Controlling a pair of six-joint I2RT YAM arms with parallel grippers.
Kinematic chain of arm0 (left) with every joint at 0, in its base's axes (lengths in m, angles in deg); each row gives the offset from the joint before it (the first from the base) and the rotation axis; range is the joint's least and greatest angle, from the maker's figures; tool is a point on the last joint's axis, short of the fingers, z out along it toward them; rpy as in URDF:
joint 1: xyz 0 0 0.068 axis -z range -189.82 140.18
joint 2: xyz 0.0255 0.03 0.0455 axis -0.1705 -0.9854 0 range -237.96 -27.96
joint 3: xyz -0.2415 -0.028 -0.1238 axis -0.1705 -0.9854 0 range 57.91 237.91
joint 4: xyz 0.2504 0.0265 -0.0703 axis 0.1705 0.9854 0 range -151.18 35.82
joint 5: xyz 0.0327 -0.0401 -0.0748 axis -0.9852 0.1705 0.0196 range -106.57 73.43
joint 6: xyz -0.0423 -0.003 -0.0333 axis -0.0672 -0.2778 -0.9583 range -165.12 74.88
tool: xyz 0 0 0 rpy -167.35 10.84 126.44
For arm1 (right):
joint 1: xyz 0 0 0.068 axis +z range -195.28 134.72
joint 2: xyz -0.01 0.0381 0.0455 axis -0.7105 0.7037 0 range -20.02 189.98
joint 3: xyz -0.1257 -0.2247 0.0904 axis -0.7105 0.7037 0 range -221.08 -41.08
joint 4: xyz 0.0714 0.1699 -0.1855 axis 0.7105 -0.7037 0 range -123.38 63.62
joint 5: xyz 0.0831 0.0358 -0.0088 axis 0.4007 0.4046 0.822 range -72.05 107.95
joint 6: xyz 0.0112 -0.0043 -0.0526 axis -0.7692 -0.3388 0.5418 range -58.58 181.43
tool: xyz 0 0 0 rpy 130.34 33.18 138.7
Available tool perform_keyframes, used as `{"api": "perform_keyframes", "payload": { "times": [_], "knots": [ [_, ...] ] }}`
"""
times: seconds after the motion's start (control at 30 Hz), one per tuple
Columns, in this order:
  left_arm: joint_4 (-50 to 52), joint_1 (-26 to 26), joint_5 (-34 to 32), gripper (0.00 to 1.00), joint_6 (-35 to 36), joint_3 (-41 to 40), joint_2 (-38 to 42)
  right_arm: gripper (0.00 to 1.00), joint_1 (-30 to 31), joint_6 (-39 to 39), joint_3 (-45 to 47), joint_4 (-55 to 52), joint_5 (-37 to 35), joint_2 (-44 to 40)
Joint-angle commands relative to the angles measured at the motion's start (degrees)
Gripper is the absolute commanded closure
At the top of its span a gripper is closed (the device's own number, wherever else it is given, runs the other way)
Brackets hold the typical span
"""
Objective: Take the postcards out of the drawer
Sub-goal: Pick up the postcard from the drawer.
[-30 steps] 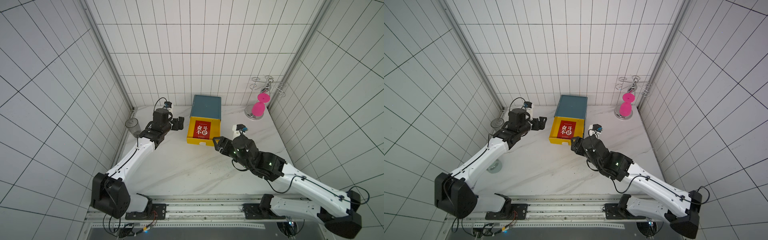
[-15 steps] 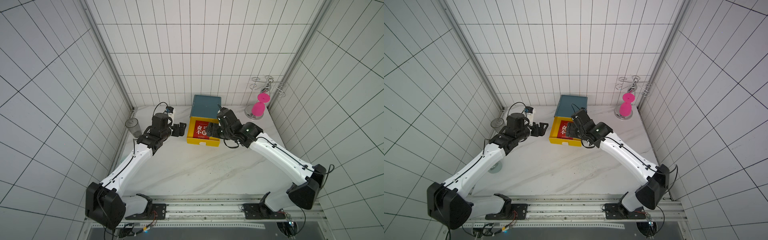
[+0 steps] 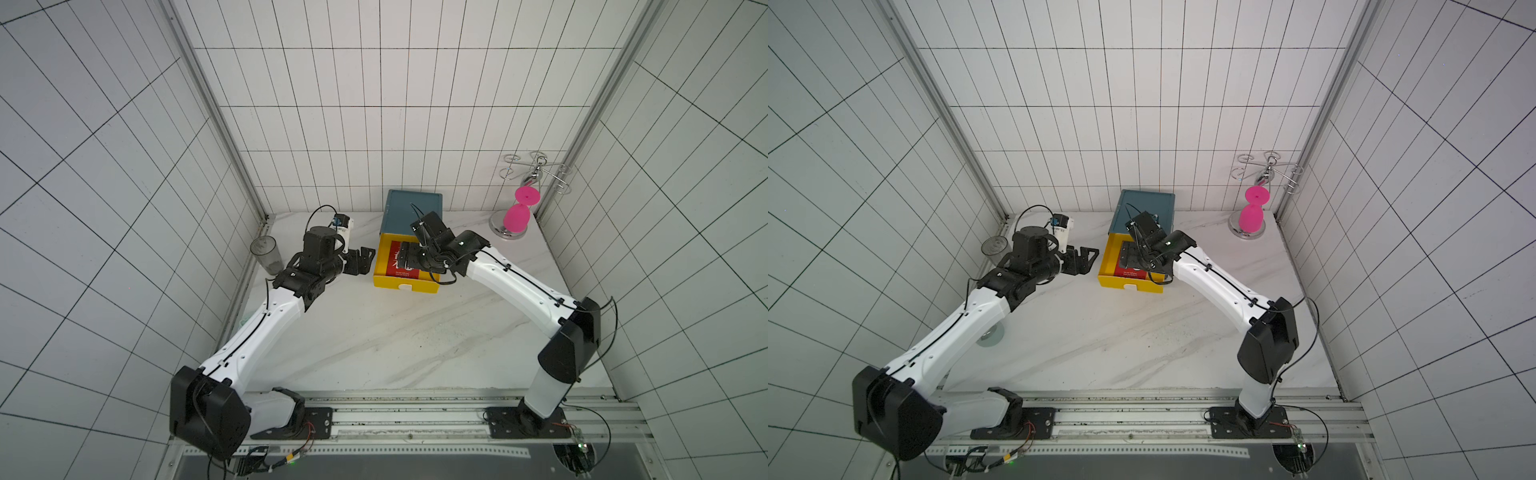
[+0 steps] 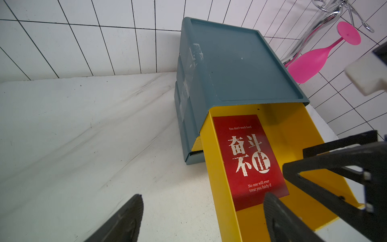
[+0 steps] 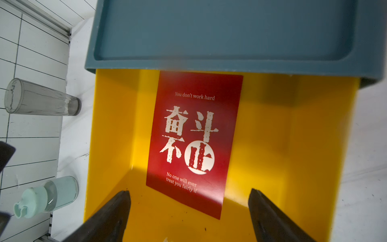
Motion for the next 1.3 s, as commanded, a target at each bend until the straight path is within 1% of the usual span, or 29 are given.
{"api": "perform_keyframes", "payload": {
  "times": [0.0, 0.1, 0.4, 0.73, 1.27],
  "knots": [
    [0.2, 0.2, 1.5, 0.12, 0.9, 0.4, 0.2, 0.07, -0.7, -0.8, -4.1, -1.5, -1.0, 2.0],
    [0.1, 0.2, 1.9, 0.12, 0.9, 0.7, 0.0, 0.07, -1.0, -1.2, -5.3, -1.4, -1.4, 3.8],
    [0.4, 0.3, 3.5, 0.12, 1.8, 0.9, -0.2, 0.07, -2.0, -2.5, -4.9, 2.1, -3.6, 5.4],
    [1.0, 0.2, 4.3, 0.12, 2.2, 0.9, -0.2, 0.08, -2.7, -3.3, -4.4, 5.8, -2.5, 7.6],
    [1.5, 0.3, 4.8, 0.12, 1.6, 0.4, -0.2, 0.11, -3.5, -5.3, -0.6, 11.5, 0.7, 7.2]
  ]
}}
